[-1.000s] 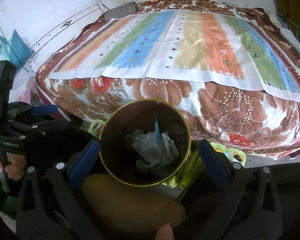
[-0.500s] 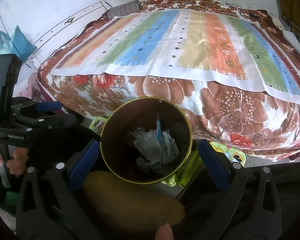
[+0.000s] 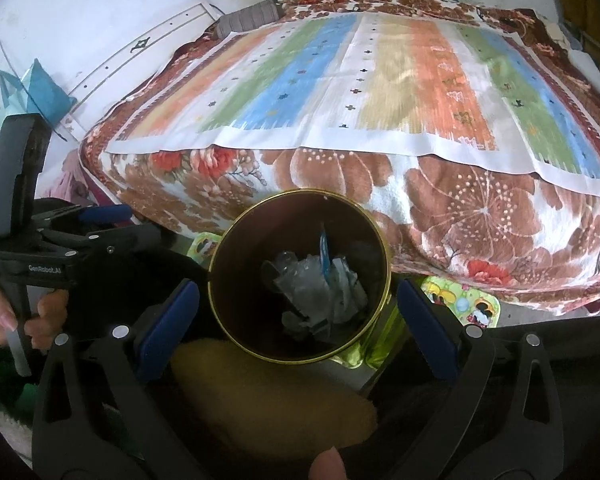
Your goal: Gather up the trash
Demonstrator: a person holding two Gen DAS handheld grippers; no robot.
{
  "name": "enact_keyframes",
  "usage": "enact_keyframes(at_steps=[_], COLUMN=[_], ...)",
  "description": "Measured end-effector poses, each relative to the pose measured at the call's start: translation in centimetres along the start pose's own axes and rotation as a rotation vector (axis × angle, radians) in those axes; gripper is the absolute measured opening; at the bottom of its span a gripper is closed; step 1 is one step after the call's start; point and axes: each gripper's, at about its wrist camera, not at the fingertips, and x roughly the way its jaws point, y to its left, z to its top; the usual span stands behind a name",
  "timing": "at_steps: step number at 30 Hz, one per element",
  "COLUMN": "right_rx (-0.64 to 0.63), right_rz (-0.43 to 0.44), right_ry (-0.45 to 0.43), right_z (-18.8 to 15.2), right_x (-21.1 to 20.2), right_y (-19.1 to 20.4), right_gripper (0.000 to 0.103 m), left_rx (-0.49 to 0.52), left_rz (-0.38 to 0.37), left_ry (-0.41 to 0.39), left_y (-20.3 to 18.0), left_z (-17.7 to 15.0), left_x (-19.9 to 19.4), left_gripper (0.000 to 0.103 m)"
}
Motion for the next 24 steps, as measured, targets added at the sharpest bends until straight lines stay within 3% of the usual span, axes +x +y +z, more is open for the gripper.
enact_keyframes(at_steps=[24], right_rx=[-0.001], right_rz=[0.004], right_ry=[0.016], right_z=[-0.15], right_x=[0.47], right_y=[0.03], right_gripper=[0.094], left_rx=[0.000], left_rz=[-0.002], left_ry=[0.002], left_y=[0.06], left_z=[0.08], left_x=[0.01], left_gripper=[0.097])
